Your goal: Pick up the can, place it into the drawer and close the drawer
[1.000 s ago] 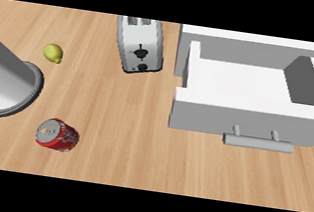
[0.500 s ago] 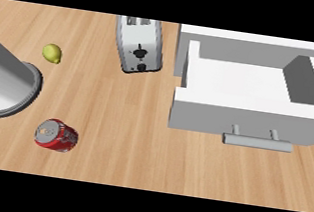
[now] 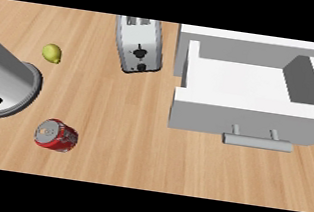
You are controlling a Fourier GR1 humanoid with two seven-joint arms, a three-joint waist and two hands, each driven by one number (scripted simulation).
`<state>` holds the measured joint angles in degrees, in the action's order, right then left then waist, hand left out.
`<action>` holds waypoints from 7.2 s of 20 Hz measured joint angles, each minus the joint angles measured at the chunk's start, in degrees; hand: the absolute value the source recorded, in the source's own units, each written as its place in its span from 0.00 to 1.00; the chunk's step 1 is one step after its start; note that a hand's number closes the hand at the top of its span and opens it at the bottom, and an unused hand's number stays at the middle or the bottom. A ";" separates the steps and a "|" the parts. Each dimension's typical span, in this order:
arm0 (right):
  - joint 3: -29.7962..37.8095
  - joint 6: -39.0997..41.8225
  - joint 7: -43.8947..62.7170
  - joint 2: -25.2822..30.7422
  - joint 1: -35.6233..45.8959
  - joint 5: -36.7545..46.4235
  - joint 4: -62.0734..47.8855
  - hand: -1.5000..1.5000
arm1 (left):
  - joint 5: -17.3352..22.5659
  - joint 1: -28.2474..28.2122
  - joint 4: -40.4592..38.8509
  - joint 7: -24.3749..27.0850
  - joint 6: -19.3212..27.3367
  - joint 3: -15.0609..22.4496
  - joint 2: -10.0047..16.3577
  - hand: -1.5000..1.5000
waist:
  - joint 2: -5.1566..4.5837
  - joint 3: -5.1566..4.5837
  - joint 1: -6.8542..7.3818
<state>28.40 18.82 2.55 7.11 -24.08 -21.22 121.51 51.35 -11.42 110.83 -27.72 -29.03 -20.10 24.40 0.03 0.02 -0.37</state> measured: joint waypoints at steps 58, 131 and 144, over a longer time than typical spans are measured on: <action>14.59 12.36 9.80 -5.08 0.78 -8.71 4.67 0.00 | -49.01 24.94 -76.80 53.79 -6.40 3.51 -9.11 1.00 | -0.05 -0.06 -0.13; 9.66 7.18 11.76 -5.78 0.08 -8.85 8.93 0.00 | -29.56 77.66 -57.53 21.33 61.71 29.57 -24.39 1.00 | -0.23 0.01 -1.38; 9.79 7.08 13.53 -5.55 1.28 -9.69 9.90 0.00 | -16.72 88.61 -71.40 26.56 66.51 37.32 -24.40 1.00 | -0.48 0.04 -2.74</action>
<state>38.19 25.90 16.07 1.57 -22.80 -30.92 131.41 34.64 77.20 39.43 -1.16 37.48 17.22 0.00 -0.45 0.06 -3.11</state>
